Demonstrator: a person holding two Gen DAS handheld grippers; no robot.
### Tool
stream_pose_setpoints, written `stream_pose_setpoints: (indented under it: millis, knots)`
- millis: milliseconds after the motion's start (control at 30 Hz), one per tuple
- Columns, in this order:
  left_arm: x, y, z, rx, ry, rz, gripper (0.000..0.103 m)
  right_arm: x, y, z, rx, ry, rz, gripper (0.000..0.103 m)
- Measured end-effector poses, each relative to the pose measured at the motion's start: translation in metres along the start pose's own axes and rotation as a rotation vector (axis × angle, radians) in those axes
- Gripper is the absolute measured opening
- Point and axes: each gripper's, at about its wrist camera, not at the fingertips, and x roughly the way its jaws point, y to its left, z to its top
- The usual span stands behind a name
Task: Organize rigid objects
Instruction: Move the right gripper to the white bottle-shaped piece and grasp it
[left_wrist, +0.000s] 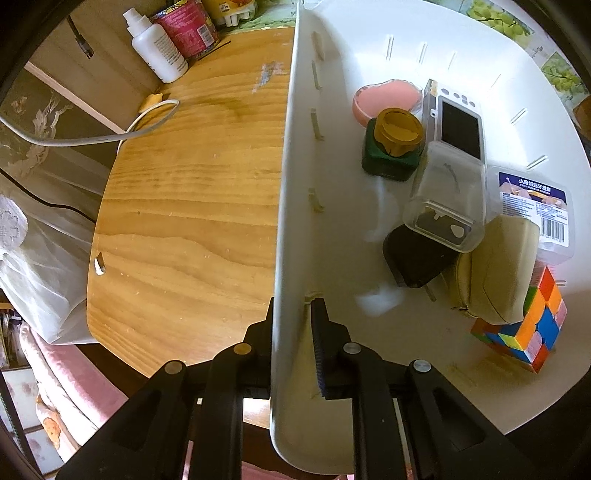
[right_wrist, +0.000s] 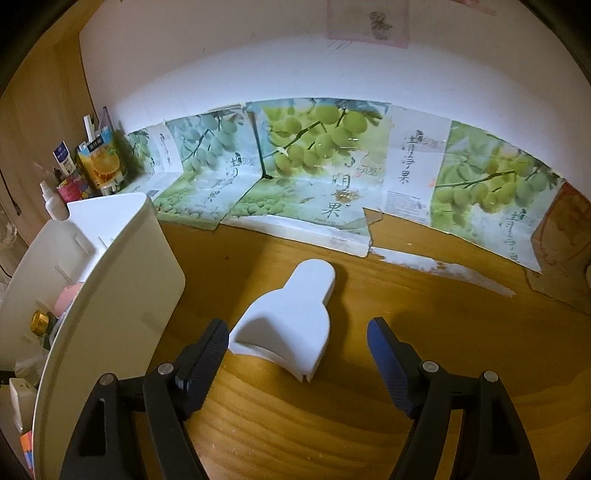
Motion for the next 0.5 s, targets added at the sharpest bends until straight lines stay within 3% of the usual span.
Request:
stream_pose_setpoints:
  millis: [400, 500]
  knots:
    - [0.009, -0.005, 0.003, -0.001, 0.006, 0.014, 0.016, 0.019, 0.012, 0.002, -0.033, 0.04, -0.018, 0.078]
    - [0.009, -0.005, 0.002, 0.004, -0.001, 0.016, 0.016, 0.02, 0.013, 0.001, -0.045, 0.048, -0.026, 0.064]
